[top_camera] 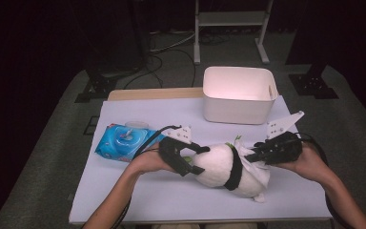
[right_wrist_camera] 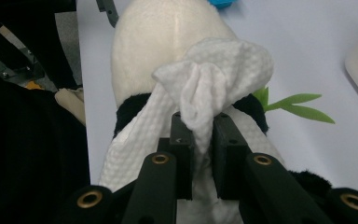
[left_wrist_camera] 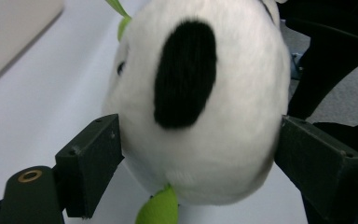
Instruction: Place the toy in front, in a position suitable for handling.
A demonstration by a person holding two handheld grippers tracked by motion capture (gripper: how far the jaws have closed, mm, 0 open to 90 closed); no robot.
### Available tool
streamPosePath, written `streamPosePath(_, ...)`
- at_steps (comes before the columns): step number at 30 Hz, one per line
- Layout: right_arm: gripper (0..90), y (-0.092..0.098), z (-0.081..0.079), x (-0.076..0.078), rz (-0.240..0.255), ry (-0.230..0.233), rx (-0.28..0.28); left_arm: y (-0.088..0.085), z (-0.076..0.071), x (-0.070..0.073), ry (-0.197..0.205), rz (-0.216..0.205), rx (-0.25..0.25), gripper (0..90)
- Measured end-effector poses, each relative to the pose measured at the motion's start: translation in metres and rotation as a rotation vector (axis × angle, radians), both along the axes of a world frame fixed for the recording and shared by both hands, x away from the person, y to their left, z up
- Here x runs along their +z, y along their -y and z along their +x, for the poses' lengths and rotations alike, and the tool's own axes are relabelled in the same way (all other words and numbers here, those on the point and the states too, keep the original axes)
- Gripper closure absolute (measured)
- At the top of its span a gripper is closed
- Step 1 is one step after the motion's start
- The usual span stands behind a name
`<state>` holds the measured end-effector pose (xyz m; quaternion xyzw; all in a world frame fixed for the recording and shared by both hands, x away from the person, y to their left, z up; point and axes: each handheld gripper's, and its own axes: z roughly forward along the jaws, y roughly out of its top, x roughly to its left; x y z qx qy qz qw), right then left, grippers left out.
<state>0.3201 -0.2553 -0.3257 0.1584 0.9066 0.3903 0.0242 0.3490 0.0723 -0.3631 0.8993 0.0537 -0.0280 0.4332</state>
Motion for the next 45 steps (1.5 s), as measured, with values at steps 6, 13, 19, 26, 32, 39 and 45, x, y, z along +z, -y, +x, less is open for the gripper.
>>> streamPosePath(6,79.3,0.014,-0.004,-0.003,0.005,-0.015,-0.036,0.004,0.001,-0.008,-0.034,-0.003,-0.028,14.6)
streamPosePath(13,79.3,0.02,-0.005,-0.006,0.011,-0.017,-0.05,0.007,0.006,-0.012,-0.054,-0.074,-0.018,25.7)
streamPosePath(19,79.3,0.02,-0.003,-0.006,0.035,-0.011,-0.058,0.006,0.006,-0.001,-0.039,-0.094,-0.01,32.3)
streamPosePath(26,79.4,0.015,-0.001,-0.004,0.063,0.01,-0.051,0.001,0.005,0.014,-0.013,-0.086,0.013,32.6)
streamPosePath(32,79.4,0.007,0.002,-0.005,0.078,0.012,-0.038,-0.007,0.003,0.027,0.02,-0.079,0.026,32.6)
streamPosePath(39,79.5,-0.008,0.009,-0.006,0.095,0.019,-0.011,-0.012,-0.002,0.044,0.057,-0.074,0.034,32.6)
streamPosePath(45,79.5,-0.02,0.012,-0.005,0.108,0.026,0.006,-0.013,-0.003,0.054,0.081,-0.063,0.026,32.5)
